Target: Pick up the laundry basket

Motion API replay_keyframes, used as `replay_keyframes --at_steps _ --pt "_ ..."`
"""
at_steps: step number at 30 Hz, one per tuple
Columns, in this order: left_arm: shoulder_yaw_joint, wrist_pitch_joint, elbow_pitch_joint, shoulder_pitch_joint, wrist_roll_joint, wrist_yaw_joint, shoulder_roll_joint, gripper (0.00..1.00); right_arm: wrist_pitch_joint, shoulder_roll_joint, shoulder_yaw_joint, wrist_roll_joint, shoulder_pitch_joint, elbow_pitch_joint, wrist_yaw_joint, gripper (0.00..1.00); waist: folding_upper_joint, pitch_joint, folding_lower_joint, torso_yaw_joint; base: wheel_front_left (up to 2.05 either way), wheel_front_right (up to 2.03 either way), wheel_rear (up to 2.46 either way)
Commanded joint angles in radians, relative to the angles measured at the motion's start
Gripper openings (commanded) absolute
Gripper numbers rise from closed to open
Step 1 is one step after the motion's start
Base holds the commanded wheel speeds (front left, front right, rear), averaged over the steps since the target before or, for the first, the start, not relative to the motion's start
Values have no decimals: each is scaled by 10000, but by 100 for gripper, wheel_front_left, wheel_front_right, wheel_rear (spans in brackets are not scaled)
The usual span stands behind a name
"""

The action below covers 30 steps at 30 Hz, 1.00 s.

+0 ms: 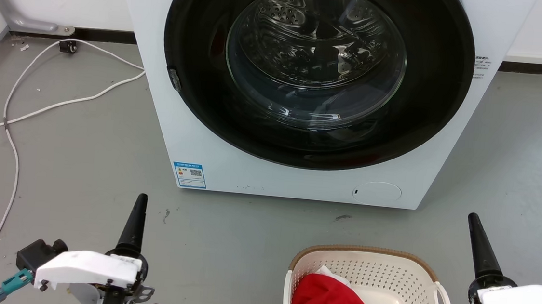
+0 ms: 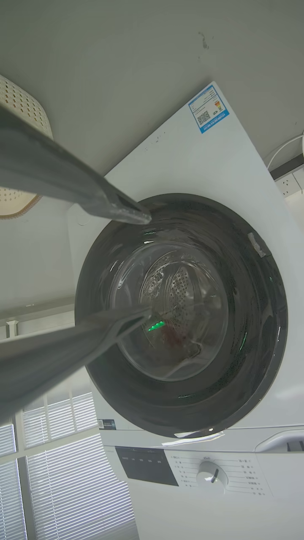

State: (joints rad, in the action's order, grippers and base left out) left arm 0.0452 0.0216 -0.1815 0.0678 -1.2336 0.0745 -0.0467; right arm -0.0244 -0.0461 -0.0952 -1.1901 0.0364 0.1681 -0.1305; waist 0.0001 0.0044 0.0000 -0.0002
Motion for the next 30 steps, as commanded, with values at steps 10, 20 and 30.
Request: replay_keyframes --at_steps 10,20,30 --pt "-485 -554 532 -97 2401 -485 -28 100 566 -28 254 2910 -249 -829 -2 100 -1 -25 0 -6 0 0 0" --pt "-673 -908 837 -248 3870 -657 -31 100 924 -32 220 4368 -477 -1206 -2 100 -1 -44 0 -6 0 0 0" --pt "-894 -1236 1072 -389 5292 -729 -33 100 1252 -37 349 5803 -725 -1514 -2 100 -1 -89 0 -3 0 0 0"
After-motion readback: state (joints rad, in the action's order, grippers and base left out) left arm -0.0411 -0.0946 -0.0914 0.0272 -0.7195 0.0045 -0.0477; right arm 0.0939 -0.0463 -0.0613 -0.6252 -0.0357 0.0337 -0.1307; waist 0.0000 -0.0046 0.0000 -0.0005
